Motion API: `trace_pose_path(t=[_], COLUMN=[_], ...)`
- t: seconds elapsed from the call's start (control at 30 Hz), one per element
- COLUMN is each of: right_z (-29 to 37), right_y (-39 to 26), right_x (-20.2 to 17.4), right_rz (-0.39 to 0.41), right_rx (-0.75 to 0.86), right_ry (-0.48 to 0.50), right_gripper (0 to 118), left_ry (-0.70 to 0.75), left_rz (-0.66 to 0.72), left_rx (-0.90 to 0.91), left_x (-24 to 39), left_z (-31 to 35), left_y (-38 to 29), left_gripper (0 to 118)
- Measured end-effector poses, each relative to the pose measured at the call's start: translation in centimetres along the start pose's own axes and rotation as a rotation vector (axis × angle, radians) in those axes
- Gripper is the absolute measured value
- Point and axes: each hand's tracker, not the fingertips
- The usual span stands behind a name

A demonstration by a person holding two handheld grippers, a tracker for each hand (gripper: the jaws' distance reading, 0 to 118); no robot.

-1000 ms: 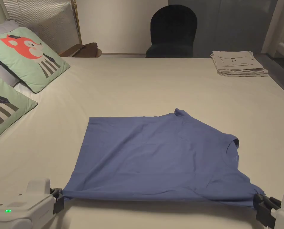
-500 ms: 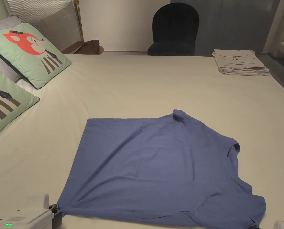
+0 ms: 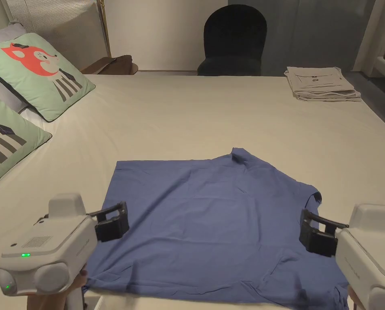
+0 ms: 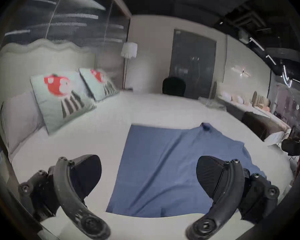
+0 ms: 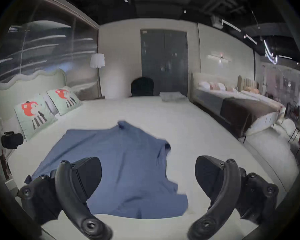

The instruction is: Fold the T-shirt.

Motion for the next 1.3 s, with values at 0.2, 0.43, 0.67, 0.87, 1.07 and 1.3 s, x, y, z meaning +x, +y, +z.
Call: trace_pose_path(t=[0.2,0.43,0.67,0.87,1.07,1.3], right_z=[1.1,1.7,1.7,2.0,1.2,1.0], right_y=[1.5,1.5,1.1,0.8,0.1,-0.4], right_x=[-2.2,-3.1,-3.1,-2.7,-2.4,-2.3], right_rz=[0.081,0.132,0.138,0.144,0.149,0.140], right_rx=[0.136,0.213,0.209,0.186,0.152,0.120], right_ry=[-0.033,-0.048,-0.042,-0.037,-0.037,-0.034], right_gripper=[68,0,0,0,0,0], left_ry=[0.012,-0.026,-0.016,0.018,0.076,0.117], left_rz=[-0.065,-0.084,-0.067,-0.065,0.024,0.079], left_rx=[0.137,0.153,0.071,-0.206,-0.381,-0.470], left_x=[2.1,3.1,2.2,-2.6,-7.2,-8.4], left_z=[-0.4,-0.1,0.0,-0.9,-0.6,-1.1], left_y=[0.3,-0.1,-0.3,-3.2,-6.8,-9.9], left_gripper=[74,0,0,0,91,108])
